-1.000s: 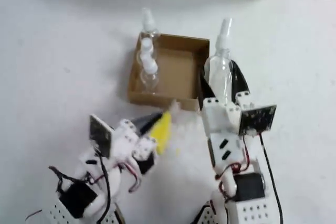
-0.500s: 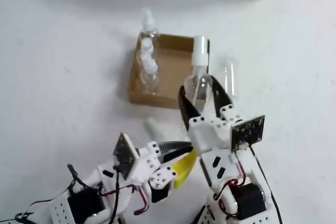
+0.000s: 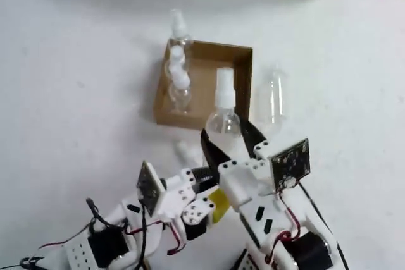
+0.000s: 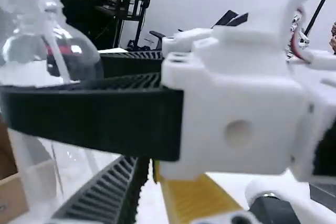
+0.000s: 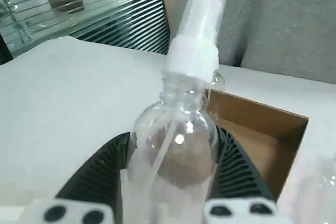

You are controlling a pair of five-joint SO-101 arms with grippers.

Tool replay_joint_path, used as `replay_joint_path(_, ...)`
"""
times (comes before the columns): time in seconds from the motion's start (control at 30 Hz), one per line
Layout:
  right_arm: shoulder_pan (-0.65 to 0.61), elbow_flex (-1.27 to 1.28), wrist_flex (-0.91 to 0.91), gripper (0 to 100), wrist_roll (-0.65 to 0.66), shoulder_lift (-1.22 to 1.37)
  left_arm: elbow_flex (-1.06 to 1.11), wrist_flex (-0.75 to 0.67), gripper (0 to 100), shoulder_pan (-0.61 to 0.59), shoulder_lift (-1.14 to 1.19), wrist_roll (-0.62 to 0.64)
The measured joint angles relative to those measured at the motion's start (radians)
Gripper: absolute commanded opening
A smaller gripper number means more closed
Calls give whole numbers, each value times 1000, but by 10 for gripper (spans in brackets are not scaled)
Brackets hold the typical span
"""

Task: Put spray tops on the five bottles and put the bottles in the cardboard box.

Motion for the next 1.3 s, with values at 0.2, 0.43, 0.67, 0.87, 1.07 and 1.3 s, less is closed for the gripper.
replay_joint_path(0.2,-2,-14,52,15,0,-3,0,0,23,-8,2,0)
replay_joint_path(0.43,-2,-74,120,15,0,0,0,5,23,-25,-5,0)
replay_joint_path(0.67,-2,-198,238,15,0,-17,37,9,23,-63,3,0)
replay_joint_path(0.87,-2,-206,249,15,0,-17,38,12,23,-74,3,0)
replay_joint_path(1.07,-6,-115,137,15,58,-17,35,75,23,-86,3,0)
replay_joint_path(1.3,127,58,-144,15,138,-2,-25,384,24,-94,3,-77)
